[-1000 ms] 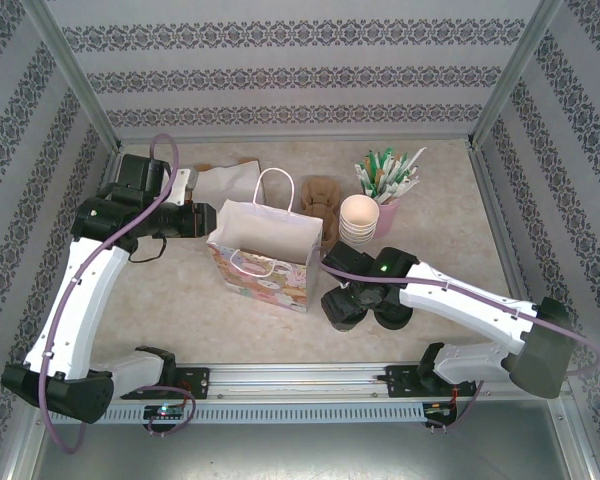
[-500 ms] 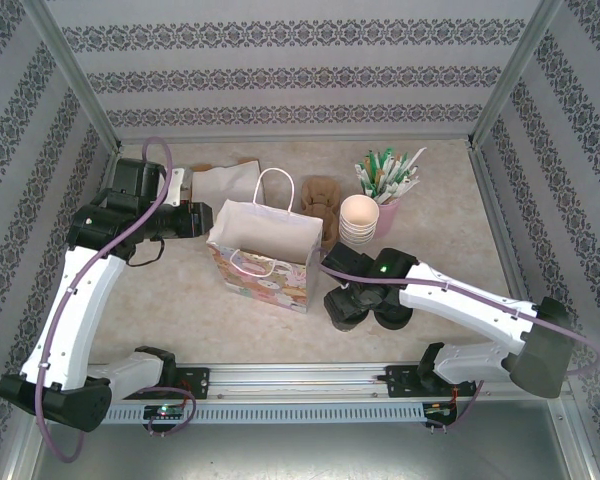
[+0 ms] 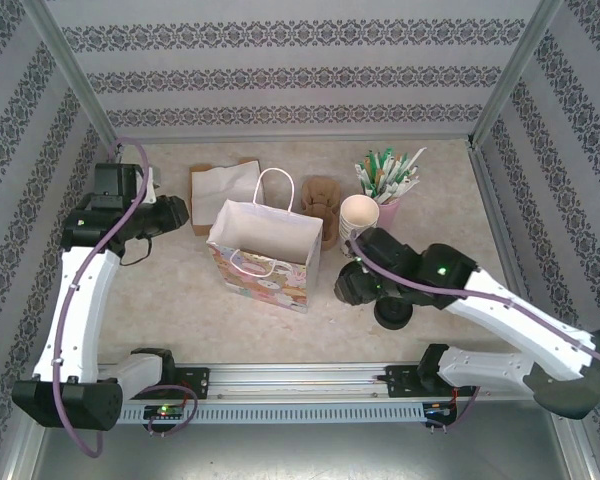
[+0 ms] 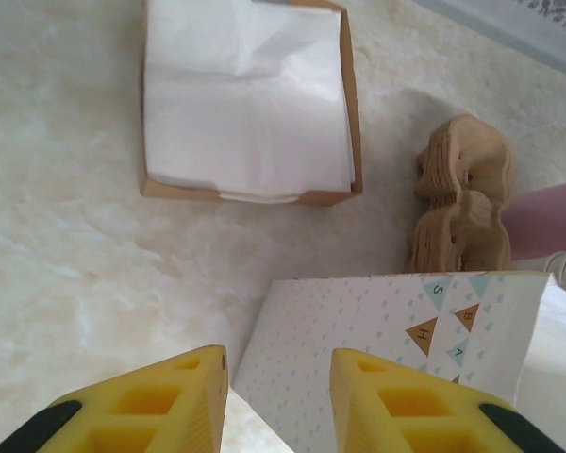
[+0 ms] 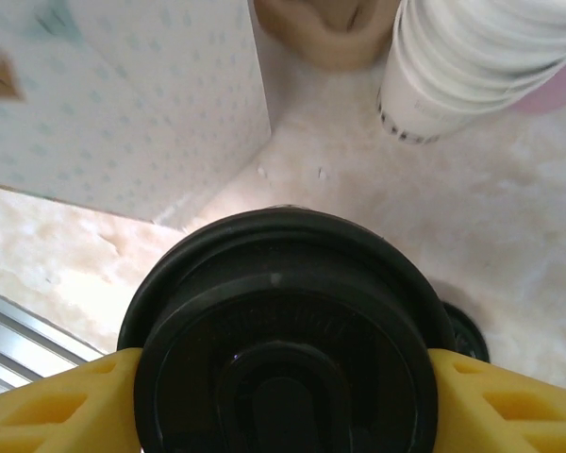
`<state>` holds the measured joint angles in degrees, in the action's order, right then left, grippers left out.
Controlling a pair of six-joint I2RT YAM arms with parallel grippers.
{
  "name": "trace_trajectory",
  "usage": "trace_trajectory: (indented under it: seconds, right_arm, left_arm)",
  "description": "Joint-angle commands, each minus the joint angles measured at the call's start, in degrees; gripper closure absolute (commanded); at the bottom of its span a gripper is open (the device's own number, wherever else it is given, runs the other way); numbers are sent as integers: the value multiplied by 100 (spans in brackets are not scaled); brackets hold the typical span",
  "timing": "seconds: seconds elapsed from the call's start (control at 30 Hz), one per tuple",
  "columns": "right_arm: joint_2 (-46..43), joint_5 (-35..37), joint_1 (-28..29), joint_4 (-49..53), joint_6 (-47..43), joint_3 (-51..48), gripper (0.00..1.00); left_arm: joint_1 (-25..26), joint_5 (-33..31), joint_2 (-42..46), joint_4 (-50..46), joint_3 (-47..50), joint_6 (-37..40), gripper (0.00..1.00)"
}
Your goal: Pack the takeout coffee
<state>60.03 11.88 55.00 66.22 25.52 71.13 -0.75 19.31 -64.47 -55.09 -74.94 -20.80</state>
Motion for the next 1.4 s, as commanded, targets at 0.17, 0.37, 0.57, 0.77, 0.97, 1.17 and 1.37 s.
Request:
trace_trajectory:
  seconds: [0.17, 0.37, 0.57, 0.77, 0.97, 1.17, 1.37]
  right_arm:
    - [-27, 697, 0, 665, -786, 1595, 36]
    - [162, 572, -3, 410, -1402, 2481, 36]
    - [483, 249, -4, -106, -1831, 3074, 37]
    - [1066, -252, 0, -349, -2160, 3515, 37]
    - [1606, -853, -2, -447, -2388, 3742, 38]
    - [2114, -1074, -24, -162, -2560, 3863, 38]
    - [2394, -1444, -82, 51, -2559, 3888, 38]
  left_arm:
    - [-48, 267, -178, 715, 847, -319, 64]
    - [34, 758, -413, 1353, 1513, -585, 62]
    - [436, 583, -798, 1774, 1766, -667, 60]
    - [548, 394, -1225, 2070, 1801, -634, 60]
    - [618, 459, -1403, 2366, 1831, -585, 59]
    - [664, 468, -1445, 2468, 1852, -510, 59]
    - [719, 496, -1532, 2463, 1831, -419, 59]
